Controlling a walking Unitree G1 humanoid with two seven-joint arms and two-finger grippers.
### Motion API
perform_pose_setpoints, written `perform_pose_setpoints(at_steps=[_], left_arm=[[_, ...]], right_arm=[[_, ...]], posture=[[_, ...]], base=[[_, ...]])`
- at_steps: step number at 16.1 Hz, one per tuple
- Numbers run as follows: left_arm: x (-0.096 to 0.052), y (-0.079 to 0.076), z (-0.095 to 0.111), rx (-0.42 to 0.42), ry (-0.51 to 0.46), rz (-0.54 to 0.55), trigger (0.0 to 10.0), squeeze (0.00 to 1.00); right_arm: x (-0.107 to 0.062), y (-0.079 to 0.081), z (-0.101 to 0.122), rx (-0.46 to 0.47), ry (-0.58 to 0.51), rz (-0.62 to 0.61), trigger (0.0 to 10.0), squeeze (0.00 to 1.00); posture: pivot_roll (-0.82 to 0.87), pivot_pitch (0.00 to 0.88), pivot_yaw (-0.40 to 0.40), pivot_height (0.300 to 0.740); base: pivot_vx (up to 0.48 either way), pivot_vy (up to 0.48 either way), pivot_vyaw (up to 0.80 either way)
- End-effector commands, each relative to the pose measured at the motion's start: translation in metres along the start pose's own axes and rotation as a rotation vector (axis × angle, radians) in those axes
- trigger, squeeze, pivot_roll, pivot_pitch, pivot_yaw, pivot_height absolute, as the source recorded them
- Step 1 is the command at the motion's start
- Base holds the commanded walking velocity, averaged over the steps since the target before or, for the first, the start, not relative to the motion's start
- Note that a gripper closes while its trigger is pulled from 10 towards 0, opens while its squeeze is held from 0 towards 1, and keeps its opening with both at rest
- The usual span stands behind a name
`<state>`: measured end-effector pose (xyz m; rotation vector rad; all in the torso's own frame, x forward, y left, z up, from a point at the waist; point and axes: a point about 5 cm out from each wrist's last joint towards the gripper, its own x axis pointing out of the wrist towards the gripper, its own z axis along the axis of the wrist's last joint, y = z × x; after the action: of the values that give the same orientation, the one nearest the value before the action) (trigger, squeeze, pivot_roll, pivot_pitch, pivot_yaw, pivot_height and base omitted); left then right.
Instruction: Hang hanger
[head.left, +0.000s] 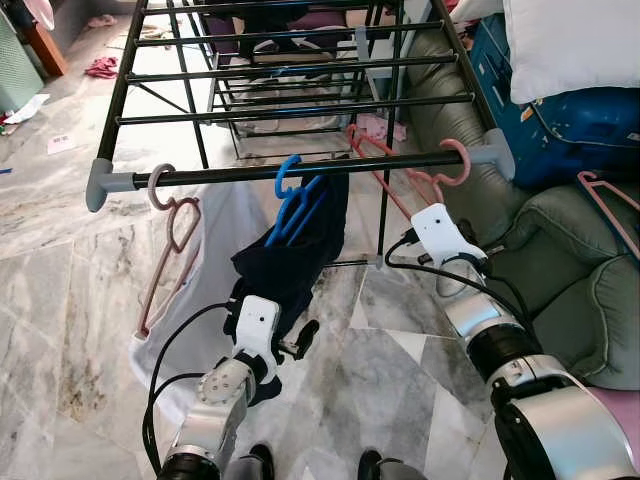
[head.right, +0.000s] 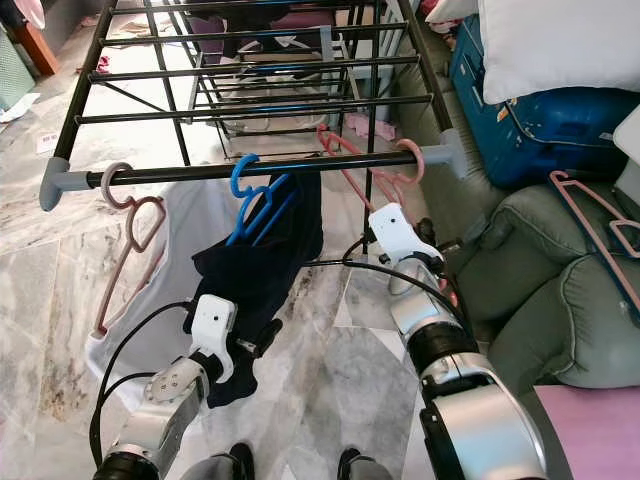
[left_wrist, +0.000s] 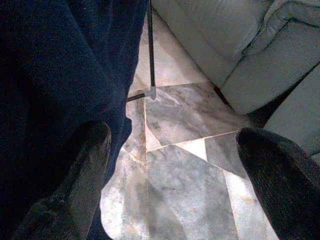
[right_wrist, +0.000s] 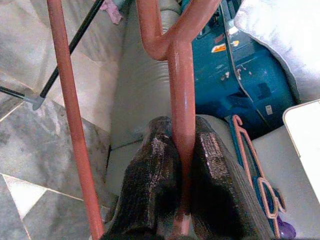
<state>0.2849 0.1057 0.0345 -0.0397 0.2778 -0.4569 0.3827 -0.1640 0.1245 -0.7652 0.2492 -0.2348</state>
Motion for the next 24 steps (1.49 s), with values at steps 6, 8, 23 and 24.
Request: perform_pose_setpoints(at_steps=[6,8,23,24], left_arm=[[-0.003,-0.002,-0.010,-0.010,0.042,-0.010,10.0,0.00],[-0.003,-0.001,-0.010,-0.010,0.044,-0.011,10.0,0.00],[-0.001,0.008,-0.006,0.007,0.055,-0.002,10.0,0.00],[-0.001,0.008,-0.006,0.008,0.054,-0.001,10.0,0.00]], right_arm=[[-0.007,0.017,-0.003,0.130,-0.004,0.102,10.0,1.00],[-0.008,0.015,-0.002,0.169,-0.036,0.101,10.0,1.00],[-0.045,-0.007,0.011,0.324,-0.239,0.041,10.0,1.00],[-0.048,-0.010,0.011,0.329,-0.246,0.035,10.0,1.00]], posture=[[0.08,0.212,-0.006,0.740],[0.07,0.212,-0.005,0.740],[0.08,0.191,0.013,0.740],[0.08,0.190,0.013,0.740]], base=[[0.000,0.000,0.00],[0.000,0.000,0.00],[0.000,0.000,0.00],[0.000,0.000,0.00]])
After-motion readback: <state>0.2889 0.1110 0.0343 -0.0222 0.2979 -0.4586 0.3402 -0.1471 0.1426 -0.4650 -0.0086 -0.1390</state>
